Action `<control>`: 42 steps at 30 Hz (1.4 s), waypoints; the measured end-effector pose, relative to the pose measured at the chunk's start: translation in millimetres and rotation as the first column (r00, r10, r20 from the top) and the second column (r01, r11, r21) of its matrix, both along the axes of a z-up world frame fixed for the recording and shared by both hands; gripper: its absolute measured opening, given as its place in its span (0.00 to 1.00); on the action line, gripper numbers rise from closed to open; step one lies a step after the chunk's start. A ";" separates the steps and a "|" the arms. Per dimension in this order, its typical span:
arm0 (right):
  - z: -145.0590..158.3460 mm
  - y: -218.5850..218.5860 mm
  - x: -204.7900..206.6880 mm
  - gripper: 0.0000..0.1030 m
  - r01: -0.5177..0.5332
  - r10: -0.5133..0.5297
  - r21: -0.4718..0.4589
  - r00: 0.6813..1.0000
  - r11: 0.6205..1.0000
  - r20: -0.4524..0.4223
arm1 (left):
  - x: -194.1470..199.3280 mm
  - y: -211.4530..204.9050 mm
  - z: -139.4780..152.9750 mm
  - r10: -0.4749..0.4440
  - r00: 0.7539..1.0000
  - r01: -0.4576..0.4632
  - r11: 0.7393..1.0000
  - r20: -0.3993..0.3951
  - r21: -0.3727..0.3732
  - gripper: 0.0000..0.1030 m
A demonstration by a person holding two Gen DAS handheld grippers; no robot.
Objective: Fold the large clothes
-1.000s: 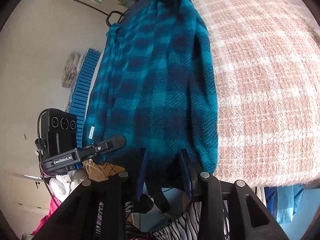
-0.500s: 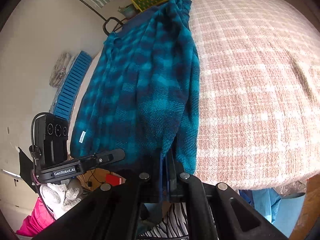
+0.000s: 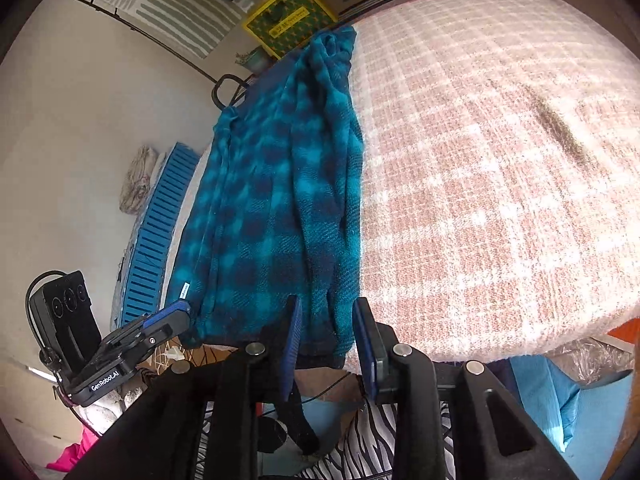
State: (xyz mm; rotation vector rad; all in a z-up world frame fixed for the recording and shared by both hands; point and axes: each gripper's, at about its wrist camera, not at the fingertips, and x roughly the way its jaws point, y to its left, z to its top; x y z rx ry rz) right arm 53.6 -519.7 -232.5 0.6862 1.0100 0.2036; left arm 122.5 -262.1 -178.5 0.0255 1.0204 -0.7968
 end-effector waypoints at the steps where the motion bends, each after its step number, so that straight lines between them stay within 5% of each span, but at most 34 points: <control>1: 3.4 -4.8 -4.2 0.27 0.016 -0.016 -0.015 1.000 1.000 0.010 | -9.5 -3.4 -0.2 -0.035 0.999 0.035 0.999 0.025 0.007 0.20; 2: 6.5 -8.6 -7.8 0.27 0.029 -0.029 -0.032 0.999 0.999 0.019 | -24.5 -5.6 -3.6 -0.071 0.997 0.070 0.997 0.042 0.009 0.20; 4: 12.6 -16.1 -15.4 0.27 0.054 -0.052 -0.060 0.998 0.997 0.042 | -31.2 -24.0 -8.9 -0.117 0.992 0.115 0.993 0.050 0.030 0.39; 6: 17.0 -24.9 -21.1 0.27 0.075 -0.071 -0.070 0.996 0.995 0.058 | -37.0 -42.5 -14.6 -0.143 0.989 0.141 0.989 0.042 0.043 0.66; 16: 24.1 -75.2 -34.4 0.27 0.188 -0.186 -0.033 0.980 0.982 0.073 | -50.3 -98.9 -67.4 -0.278 0.955 0.242 0.930 0.100 0.277 0.69; 19: 25.3 -79.2 -29.2 0.28 0.196 -0.193 -0.029 0.978 0.980 0.073 | -41.3 -95.0 -74.7 -0.270 0.956 0.231 0.933 0.114 0.276 0.51; 21: 26.3 -78.4 -22.8 0.28 0.193 -0.190 -0.038 0.979 0.980 0.074 | -37.1 -85.0 -69.5 -0.251 0.963 0.226 0.949 0.095 0.221 0.23; 24: 26.4 -73.7 -6.0 0.28 0.178 -0.174 -0.052 0.982 0.983 0.080 | -32.4 -71.6 -58.3 -0.215 0.973 0.200 0.967 0.080 0.159 0.13; 33: 13.5 -68.8 88.6 0.49 0.134 -0.136 0.025 0.984 0.991 0.116 | -29.9 -36.8 -18.0 -0.099 0.994 0.100 0.995 0.042 -0.023 0.12; 37: 2.2 -63.5 144.6 0.49 0.139 -0.151 0.130 0.985 0.982 0.088 | -31.3 -26.0 -11.0 -0.064 0.997 0.066 0.997 0.040 -0.050 0.11; 42: -11.4 -41.1 207.9 0.49 0.096 -0.099 0.071 0.994 0.993 0.037 | -30.4 -17.3 -11.6 -0.039 0.999 0.040 0.996 0.015 -0.082 0.11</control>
